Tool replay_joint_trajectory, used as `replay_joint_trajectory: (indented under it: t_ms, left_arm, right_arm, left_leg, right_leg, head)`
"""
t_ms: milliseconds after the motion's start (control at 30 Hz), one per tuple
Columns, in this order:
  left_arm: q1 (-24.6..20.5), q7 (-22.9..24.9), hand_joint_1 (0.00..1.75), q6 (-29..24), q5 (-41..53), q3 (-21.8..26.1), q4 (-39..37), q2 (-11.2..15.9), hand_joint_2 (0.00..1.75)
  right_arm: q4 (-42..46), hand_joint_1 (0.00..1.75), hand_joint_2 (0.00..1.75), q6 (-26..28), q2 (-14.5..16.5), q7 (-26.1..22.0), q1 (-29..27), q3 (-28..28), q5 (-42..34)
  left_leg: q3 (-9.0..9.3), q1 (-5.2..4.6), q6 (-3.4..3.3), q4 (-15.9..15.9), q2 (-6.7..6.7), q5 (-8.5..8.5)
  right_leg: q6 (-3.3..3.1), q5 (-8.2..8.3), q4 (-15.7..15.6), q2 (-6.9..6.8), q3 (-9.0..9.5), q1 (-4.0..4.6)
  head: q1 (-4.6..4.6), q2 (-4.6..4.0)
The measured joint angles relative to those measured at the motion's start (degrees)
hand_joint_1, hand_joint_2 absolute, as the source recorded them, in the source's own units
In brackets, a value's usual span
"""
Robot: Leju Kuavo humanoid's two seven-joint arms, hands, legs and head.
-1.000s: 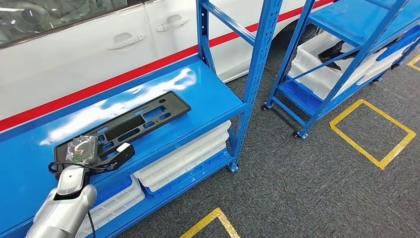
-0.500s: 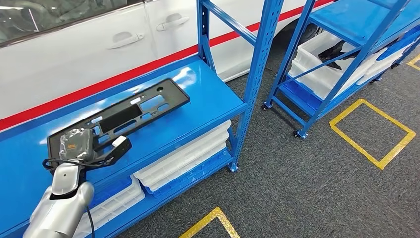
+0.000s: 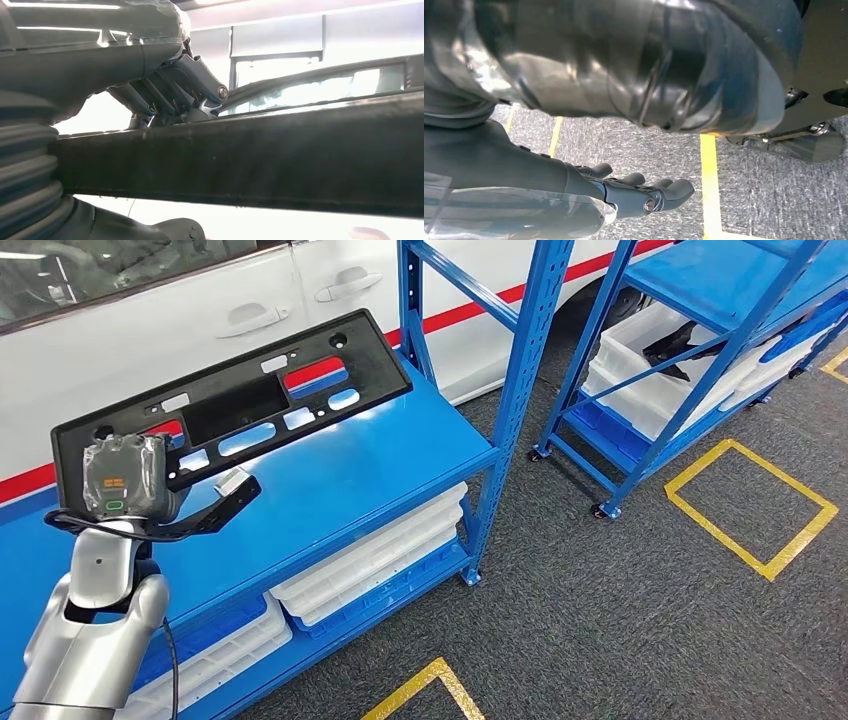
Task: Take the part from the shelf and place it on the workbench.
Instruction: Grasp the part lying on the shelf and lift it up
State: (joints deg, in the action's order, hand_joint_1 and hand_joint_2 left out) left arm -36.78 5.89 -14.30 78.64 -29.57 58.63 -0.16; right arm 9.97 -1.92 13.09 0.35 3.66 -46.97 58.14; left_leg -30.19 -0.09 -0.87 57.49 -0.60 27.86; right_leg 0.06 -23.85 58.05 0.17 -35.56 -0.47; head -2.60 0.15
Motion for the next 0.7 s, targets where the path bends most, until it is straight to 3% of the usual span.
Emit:
replay_joint_trajectory:
  t_ms: [100, 267, 400, 467, 533, 600, 633, 700]
  left_arm:
    - [1.8, 0.8, 1.75, 1.0, 0.3, -0.6, 2.8, 1.6, 1.75]
    - [7.7, -0.7, 1.75, 1.5, -0.6, 0.5, 8.8, 7.5, 1.75]
    - [13.1, -2.3, 1.75, 1.2, -1.3, 4.2, 13.2, 12.6, 1.75]
    - [17.0, -3.4, 1.75, 0.3, -2.3, 7.3, 15.7, 15.3, 1.75]
    - [21.4, -5.2, 1.75, -0.9, -3.2, 11.3, 17.8, 17.8, 1.75]
    - [25.8, -6.8, 1.75, -1.8, -3.7, 15.6, 19.5, 19.8, 1.75]
    - [27.8, -7.5, 1.75, -2.1, -3.9, 17.7, 20.2, 20.7, 1.75]
    - [31.3, -8.5, 1.75, -2.4, -4.2, 21.8, 21.7, 21.8, 1.75]
  right_arm:
    - [0.0, 0.0, 0.0, -0.2, 0.1, 0.0, 0.0, 0.0, 0.5]
    - [0.0, 0.0, 0.0, -0.7, 0.3, 0.4, -0.1, 0.0, 2.0]
    - [0.0, 0.0, 0.0, -1.4, 0.4, 0.3, 0.0, 0.4, 3.8]
    - [0.0, 0.0, 0.0, -1.6, 0.4, 0.0, 0.0, 1.0, 5.0]
    - [0.0, 0.0, 0.0, -1.6, 0.4, -0.3, 0.0, 1.6, 6.1]
    - [0.0, 0.0, 0.0, -1.6, 0.4, -0.3, -0.1, 2.3, 7.2]
    - [0.0, 0.0, 0.0, -1.7, 0.4, -0.3, -0.1, 2.7, 7.7]
    - [0.0, 0.0, 0.0, -1.8, 0.3, -0.2, 0.0, 3.4, 8.3]
  left_leg:
    - [-0.05, -0.08, -0.08, 0.1, -0.04, 0.07]
    - [-0.03, -0.24, -0.29, 0.2, -0.13, 0.19]
    - [0.16, -0.05, -0.83, -0.2, -0.28, -0.54]
    - [0.38, 0.34, -1.3, -0.9, -0.78, -1.33]
    - [0.17, 0.47, -1.51, -1.1, -1.29, -1.58]
    - [-0.25, 0.5, -1.5, -0.7, -1.58, -1.57]
    - [-0.44, 0.55, -1.46, -0.5, -1.64, -1.54]
    - [-0.69, 0.69, -1.22, 0.0, -1.62, -1.39]
  right_leg:
    - [0.02, 0.01, 0.0, 0.04, 0.02, -0.07]
    - [0.19, 0.03, 0.0, 0.14, 0.03, -0.23]
    - [0.85, 0.15, -0.1, 0.16, 0.06, -0.2]
    - [1.3, -2.11, 2.4, 0.11, -0.89, -0.15]
    - [1.65, -6.37, 9.1, 0.0, -3.53, -0.32]
    - [1.94, -8.64, 15.2, -0.03, -5.69, -0.53]
    - [2.02, -8.23, 15.6, -0.05, -5.52, -0.64]
    - [1.96, -5.14, 10.4, -0.11, -2.17, -0.84]
  head:
    - [0.0, 0.0]
    - [0.01, 0.0]
    - [0.01, 0.0]
    - [0.0, 0.0]
    - [0.0, 0.0]
    - [0.0, 0.0]
    - [0.0, 0.0]
    - [0.0, 0.0]
